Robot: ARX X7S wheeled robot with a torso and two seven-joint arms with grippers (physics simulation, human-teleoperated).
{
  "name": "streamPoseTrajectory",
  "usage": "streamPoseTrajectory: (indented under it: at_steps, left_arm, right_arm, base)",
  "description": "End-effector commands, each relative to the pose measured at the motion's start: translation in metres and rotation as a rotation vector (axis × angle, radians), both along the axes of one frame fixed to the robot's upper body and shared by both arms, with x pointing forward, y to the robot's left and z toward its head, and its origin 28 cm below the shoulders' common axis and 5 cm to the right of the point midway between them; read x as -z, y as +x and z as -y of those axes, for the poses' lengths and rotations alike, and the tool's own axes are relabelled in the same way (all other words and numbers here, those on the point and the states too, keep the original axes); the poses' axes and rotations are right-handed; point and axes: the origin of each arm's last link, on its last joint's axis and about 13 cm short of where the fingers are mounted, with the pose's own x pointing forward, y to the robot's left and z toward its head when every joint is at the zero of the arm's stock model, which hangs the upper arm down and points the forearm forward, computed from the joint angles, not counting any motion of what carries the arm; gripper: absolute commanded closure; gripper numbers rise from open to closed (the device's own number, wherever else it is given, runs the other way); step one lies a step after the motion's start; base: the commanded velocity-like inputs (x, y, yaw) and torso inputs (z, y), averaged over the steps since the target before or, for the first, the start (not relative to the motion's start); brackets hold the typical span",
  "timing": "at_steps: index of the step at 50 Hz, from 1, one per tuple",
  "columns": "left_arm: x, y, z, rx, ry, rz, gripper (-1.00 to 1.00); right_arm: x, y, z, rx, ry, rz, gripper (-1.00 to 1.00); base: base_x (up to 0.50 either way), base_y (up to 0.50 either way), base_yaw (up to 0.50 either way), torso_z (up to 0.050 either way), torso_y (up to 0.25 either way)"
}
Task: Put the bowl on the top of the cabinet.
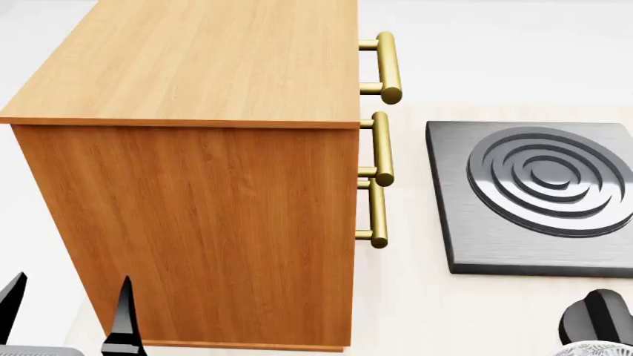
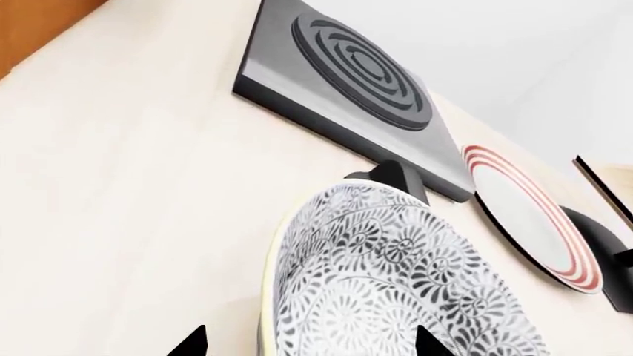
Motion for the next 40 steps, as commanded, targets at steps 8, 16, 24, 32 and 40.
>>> streamPoseTrajectory:
  at_steps: [8, 16, 24, 32, 40]
  left_arm:
    - [-0.0006, 0.0, 0.0005, 0.001, 0.003, 0.001, -1.0]
    - [-0.0007, -0.0003, 0.0, 0.0, 0.002, 0.0, -1.0]
    - [-0.0006, -0.0005, 0.0001, 0.0, 0.001, 0.001, -1.0]
    - [0.0005, -0.0004, -0.0001, 0.0, 0.001, -0.001, -1.0]
    - [0.0014, 0.0, -0.0005, -0.001, 0.001, 0.0, -1.0]
  right_arm:
    - [0.0005, 0.001, 0.0018, 0.01, 0.013, 0.003, -1.0]
    - [0.0029, 0.0015, 0.002, 0.011, 0.016, -0.005, -1.0]
    - [0.0047, 0.0012, 0.0024, 0.013, 0.018, -0.009, -1.0]
    - [0.0056, 0.0011, 0.0026, 0.015, 0.021, -0.009, -1.0]
    - [0.0067, 0.0011, 0.0029, 0.018, 0.025, -0.01, -1.0]
  base:
    - [0.0, 0.0, 0.0, 0.0, 0.0]
    - [0.0, 0.0, 0.0, 0.0, 0.0]
    - [0.0, 0.0, 0.0, 0.0, 0.0]
    - [0.0, 0.0, 0.0, 0.0, 0.0]
    - [0.0, 0.0, 0.0, 0.0, 0.0]
